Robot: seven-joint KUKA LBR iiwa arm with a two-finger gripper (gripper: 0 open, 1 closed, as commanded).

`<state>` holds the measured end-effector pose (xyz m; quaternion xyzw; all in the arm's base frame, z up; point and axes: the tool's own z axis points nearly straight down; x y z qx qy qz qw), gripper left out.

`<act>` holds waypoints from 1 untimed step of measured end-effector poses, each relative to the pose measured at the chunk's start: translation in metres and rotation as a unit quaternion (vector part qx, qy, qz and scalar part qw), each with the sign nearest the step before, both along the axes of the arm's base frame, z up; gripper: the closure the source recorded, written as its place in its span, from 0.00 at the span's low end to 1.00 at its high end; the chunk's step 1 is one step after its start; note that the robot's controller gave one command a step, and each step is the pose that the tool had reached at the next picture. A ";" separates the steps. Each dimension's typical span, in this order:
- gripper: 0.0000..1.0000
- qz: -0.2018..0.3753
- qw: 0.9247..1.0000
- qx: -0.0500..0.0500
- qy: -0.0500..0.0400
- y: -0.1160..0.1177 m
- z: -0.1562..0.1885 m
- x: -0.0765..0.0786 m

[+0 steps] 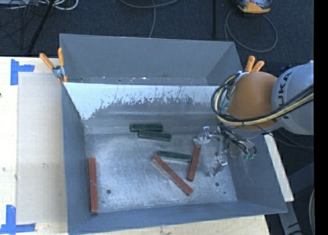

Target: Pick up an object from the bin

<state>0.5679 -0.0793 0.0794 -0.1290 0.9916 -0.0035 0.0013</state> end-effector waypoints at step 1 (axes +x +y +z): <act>1.00 0.001 1.000 0.002 -0.014 0.004 0.001 0.006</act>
Offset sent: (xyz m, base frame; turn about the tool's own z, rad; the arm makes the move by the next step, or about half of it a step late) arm 0.0000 0.0000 0.0000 0.0000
